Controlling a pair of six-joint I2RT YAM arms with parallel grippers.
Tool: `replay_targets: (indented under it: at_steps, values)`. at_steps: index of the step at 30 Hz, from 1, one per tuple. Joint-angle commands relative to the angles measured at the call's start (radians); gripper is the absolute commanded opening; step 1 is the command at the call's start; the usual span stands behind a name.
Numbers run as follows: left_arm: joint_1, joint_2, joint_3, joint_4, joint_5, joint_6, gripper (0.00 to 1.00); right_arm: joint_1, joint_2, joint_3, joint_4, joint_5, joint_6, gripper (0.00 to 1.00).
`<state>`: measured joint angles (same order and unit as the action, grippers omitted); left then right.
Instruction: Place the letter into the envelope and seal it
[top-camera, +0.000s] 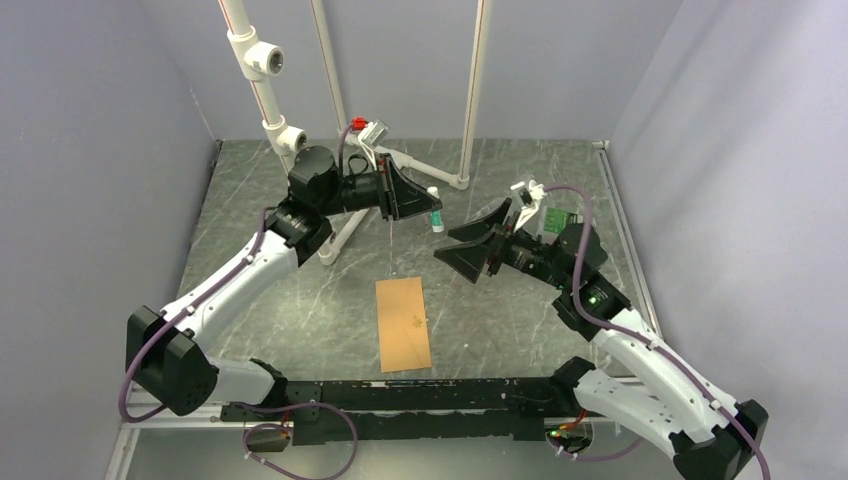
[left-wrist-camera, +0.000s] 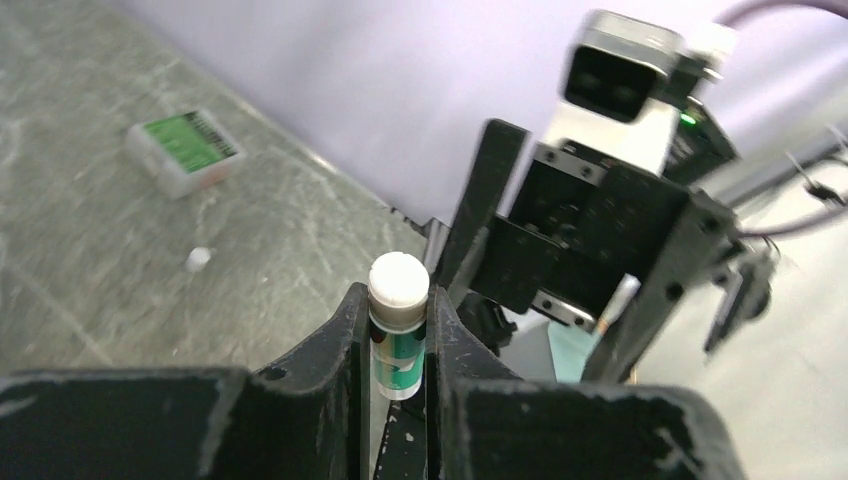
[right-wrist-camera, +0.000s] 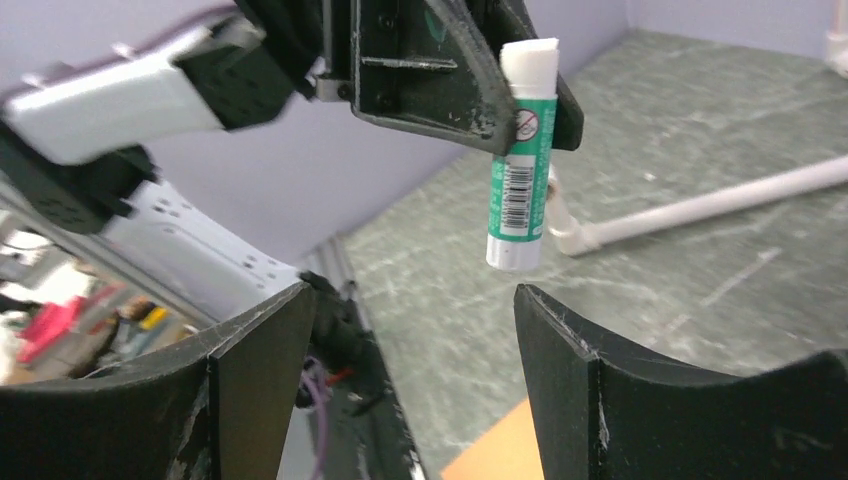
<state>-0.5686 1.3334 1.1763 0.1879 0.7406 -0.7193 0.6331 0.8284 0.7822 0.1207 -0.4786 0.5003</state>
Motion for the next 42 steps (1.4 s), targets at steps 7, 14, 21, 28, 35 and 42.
replay_targets:
  at_steps: [7,14,21,28,35,42]
  values:
    - [0.003,-0.051,0.007,0.393,0.263,-0.144,0.03,-0.013,0.02,-0.071,0.453,-0.072,0.383,0.66]
    - [0.003,-0.06,0.016,0.419,0.257,-0.177,0.02,-0.014,0.09,-0.042,0.557,-0.091,0.412,0.5]
    - [0.003,-0.068,0.013,0.388,0.2,-0.18,0.03,-0.012,0.125,0.032,0.473,-0.107,0.292,0.05]
    - [0.003,-0.103,0.027,0.049,-0.102,-0.059,0.03,-0.007,0.186,0.165,0.144,0.083,-0.047,0.0]
    - [0.003,-0.048,0.179,-0.317,-0.372,-0.032,0.02,0.036,0.305,0.231,0.009,0.423,-0.432,0.0]
    - [0.003,-0.032,0.203,-0.333,-0.357,0.026,0.02,0.093,0.313,0.274,-0.03,0.524,-0.458,0.2]
